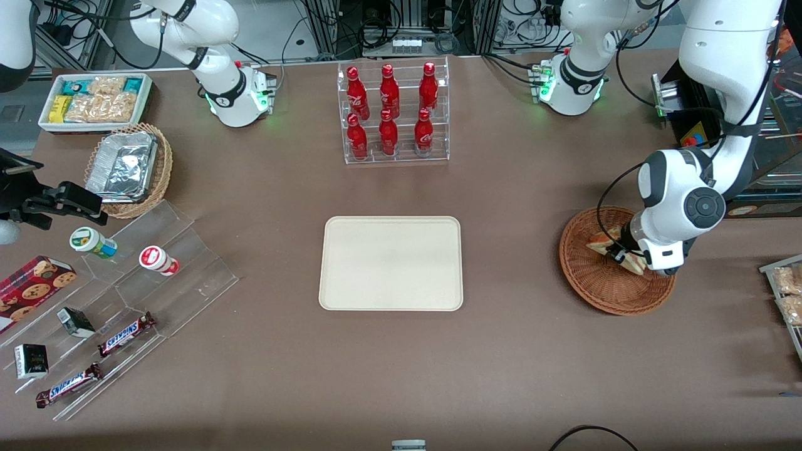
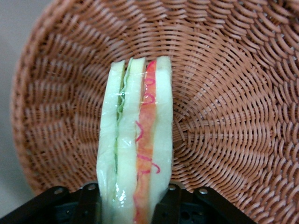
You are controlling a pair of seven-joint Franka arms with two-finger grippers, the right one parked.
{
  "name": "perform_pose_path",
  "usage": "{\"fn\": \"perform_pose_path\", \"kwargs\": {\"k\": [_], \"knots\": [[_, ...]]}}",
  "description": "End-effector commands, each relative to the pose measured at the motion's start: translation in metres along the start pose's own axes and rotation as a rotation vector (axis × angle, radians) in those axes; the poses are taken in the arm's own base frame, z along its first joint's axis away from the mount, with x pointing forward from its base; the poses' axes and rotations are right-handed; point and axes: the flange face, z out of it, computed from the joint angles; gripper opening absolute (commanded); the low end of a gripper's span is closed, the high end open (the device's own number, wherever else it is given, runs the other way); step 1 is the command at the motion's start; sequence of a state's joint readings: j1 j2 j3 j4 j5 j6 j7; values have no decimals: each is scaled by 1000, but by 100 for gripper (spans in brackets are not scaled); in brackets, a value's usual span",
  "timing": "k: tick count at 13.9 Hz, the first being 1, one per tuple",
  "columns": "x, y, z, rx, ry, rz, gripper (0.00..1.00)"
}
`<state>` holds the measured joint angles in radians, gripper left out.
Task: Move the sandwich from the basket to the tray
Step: 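Carry the held sandwich over to the cream tray and lower it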
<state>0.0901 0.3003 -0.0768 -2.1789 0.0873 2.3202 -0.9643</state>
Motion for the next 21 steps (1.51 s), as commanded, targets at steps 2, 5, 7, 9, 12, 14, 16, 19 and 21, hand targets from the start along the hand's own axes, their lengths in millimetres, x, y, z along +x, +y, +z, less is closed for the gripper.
{"fn": "perform_pose_path", "kwargs": {"k": [2, 5, 7, 9, 12, 14, 16, 19, 21], "knots": [[-32, 35, -77, 61, 27, 92, 25], [-77, 80, -110, 48, 60, 199, 25], [-117, 101, -109, 53, 67, 374, 25], [-144, 118, -103, 55, 67, 491, 25], [-186, 154, -96, 45, 68, 636, 25], [-223, 195, -85, -12, 10, 716, 25], [-254, 228, -74, -69, 2, 772, 21], [-303, 250, -49, -104, 20, 850, 22], [-316, 255, -39, -126, 29, 869, 24]]}}
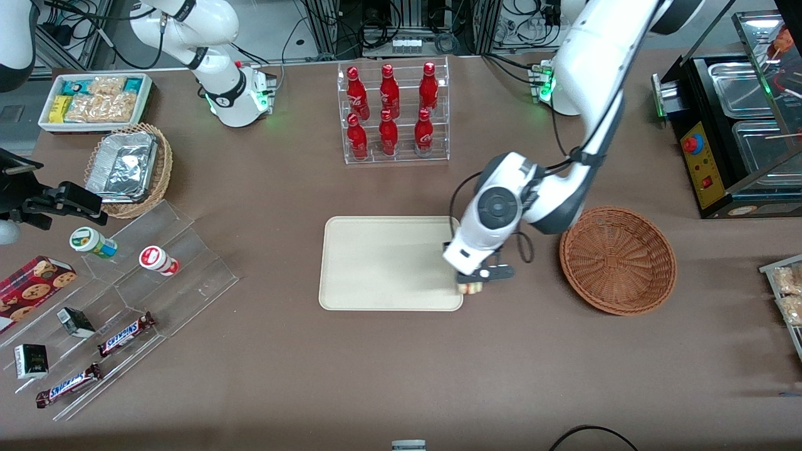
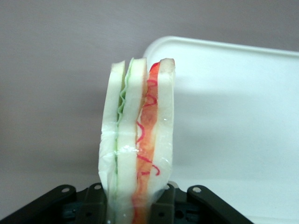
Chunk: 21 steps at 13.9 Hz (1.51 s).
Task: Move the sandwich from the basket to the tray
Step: 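Carry the held sandwich over to the cream tray and lower it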
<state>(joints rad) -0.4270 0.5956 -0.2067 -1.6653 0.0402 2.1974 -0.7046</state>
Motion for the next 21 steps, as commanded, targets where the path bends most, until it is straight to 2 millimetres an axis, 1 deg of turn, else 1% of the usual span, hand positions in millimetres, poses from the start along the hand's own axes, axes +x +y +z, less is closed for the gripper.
{"fn": "perform_pose_path", "kwargs": {"k": [1, 2, 3, 5, 6, 8, 9, 13, 15, 16, 17, 18, 20, 21], "knots": [[-2, 20, 6, -24, 19, 44, 25], [-11, 31, 13, -20, 12, 87, 25], [-16, 36, 19, -15, 5, 131, 26], [-18, 37, 27, -12, -6, 184, 28], [-18, 37, 35, -8, -15, 186, 29], [-19, 45, 43, -13, -22, 187, 30], [-18, 45, 47, -13, -28, 175, 30], [-14, 42, 47, -53, -46, 126, 34], [-14, 42, 50, -57, -43, 123, 40], [-14, 42, 51, -55, -44, 125, 45], [-13, 41, 50, -55, -42, 126, 52], [-13, 41, 50, -55, -41, 127, 64], [-13, 41, 50, -53, -39, 132, 94], [-12, 41, 47, -55, -33, 130, 100]]}}
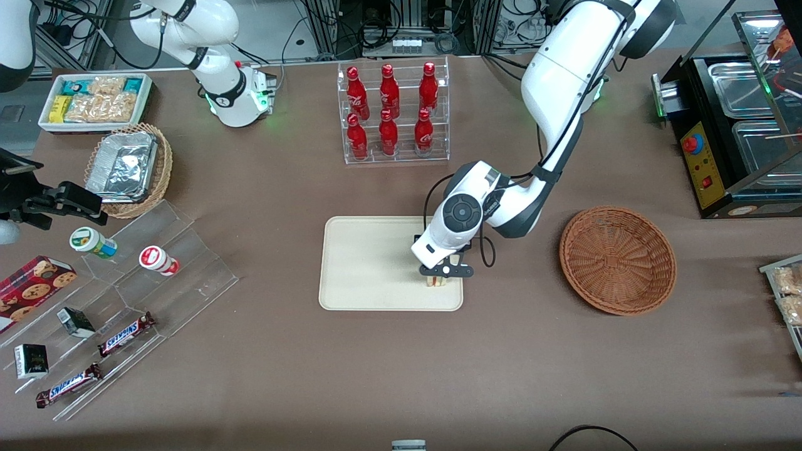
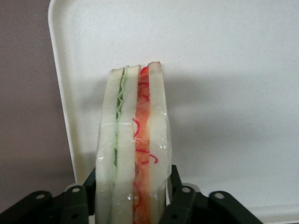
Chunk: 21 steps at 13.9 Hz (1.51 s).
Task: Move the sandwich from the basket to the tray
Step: 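Open the left gripper to release the sandwich and withdraw toward the basket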
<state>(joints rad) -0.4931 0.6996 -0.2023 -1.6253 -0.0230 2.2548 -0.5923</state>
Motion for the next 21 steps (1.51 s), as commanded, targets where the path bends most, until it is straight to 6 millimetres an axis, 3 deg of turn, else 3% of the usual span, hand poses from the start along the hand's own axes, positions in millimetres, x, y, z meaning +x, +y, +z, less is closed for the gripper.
{"fn": "perform_pose_path", "kwargs": {"k": [1, 4, 6, 9, 10, 13, 18, 21], "knots": [[6, 5, -10, -12, 20, 8, 100], [8, -1, -57, -12, 45, -28, 100], [8, -22, -106, 15, 25, -78, 100], [14, -93, -197, 23, 27, -170, 100], [17, -121, -218, 22, 31, -201, 100], [25, -195, -256, 16, 42, -175, 100], [11, -282, -321, 41, 90, -220, 100], [-11, -300, -358, 79, 113, -247, 100]]}}
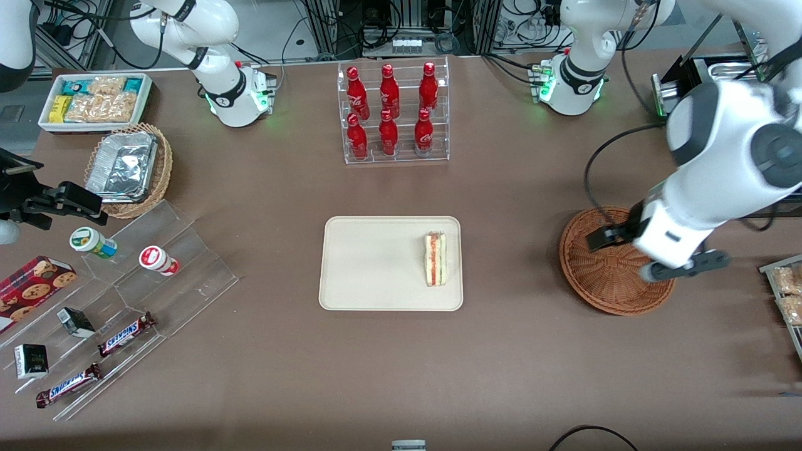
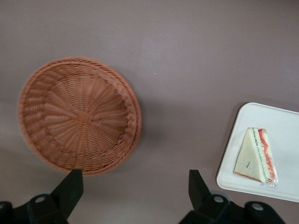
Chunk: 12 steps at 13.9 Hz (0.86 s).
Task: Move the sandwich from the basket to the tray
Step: 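Open the left gripper to release the sandwich and withdraw toward the basket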
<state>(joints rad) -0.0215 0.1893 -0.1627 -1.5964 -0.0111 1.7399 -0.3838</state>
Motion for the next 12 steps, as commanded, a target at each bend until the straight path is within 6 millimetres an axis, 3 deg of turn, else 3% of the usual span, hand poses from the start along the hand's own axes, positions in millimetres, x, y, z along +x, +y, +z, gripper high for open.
{"fn": "perform_pose_path", "kwargs": {"k": [1, 2, 4, 6, 12], "knots": [[-28, -16, -36, 46, 25, 8, 100], [-36, -21, -49, 52, 29, 41, 100], [-40, -57, -70, 56, 18, 75, 100], [-49, -69, -84, 51, 18, 108, 100], [-70, -72, -103, 48, -3, 115, 100]]}}
